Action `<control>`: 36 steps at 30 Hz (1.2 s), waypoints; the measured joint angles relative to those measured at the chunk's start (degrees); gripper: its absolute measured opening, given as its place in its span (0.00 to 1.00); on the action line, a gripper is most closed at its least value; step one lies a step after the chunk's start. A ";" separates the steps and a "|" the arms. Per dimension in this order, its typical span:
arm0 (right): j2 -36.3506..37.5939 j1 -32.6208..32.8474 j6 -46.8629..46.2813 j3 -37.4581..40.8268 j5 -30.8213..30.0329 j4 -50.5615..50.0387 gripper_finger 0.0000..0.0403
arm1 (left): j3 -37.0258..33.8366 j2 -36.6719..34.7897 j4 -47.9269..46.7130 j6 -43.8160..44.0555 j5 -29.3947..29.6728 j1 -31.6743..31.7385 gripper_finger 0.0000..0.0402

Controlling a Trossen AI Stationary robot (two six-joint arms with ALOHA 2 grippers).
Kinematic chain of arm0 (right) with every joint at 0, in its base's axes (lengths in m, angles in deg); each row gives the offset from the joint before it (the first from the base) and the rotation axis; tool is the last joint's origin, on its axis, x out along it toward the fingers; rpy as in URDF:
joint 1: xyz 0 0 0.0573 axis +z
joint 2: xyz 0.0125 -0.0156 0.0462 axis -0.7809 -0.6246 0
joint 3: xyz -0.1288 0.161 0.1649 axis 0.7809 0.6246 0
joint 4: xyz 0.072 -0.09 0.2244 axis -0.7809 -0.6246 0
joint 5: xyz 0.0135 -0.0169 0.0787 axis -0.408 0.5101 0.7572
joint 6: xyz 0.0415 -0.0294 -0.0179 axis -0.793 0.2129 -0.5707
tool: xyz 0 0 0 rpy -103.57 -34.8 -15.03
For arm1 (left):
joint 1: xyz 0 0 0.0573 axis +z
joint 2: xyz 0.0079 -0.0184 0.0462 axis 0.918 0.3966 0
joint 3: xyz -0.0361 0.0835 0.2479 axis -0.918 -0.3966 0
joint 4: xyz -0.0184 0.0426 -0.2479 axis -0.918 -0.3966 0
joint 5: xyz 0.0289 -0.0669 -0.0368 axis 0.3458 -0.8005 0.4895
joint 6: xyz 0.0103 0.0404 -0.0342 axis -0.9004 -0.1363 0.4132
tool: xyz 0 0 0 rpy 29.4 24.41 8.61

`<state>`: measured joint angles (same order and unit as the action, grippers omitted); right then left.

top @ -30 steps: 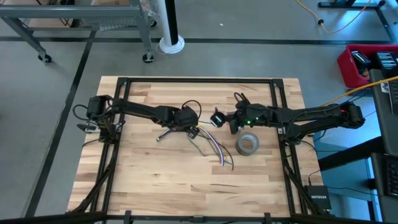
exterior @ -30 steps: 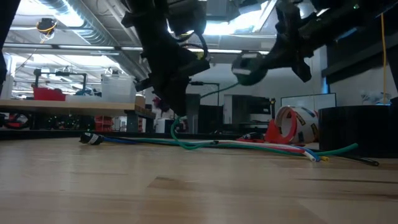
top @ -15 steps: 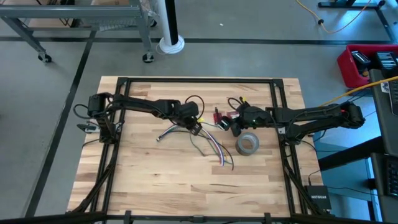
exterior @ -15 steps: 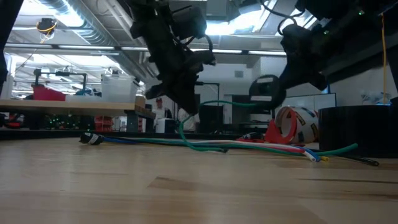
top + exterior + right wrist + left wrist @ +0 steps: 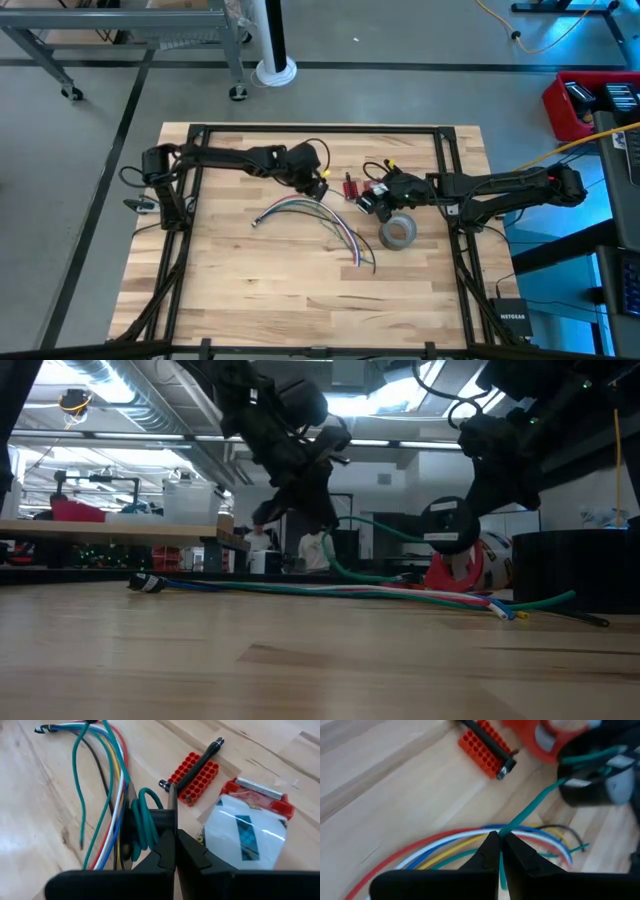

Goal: Coil cords
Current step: Coil green wire onto the spool

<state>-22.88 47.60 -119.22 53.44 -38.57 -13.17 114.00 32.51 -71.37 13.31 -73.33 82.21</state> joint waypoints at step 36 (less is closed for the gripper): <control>-8.60 -0.02 2.71 -3.50 -7.85 13.06 0.01 | 0.02 0.00 21.88 11.69 -12.80 -1.60 0.00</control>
<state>-31.48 47.57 -116.51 49.94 -46.42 -0.11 114.02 32.51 -49.49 25.00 -86.12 80.62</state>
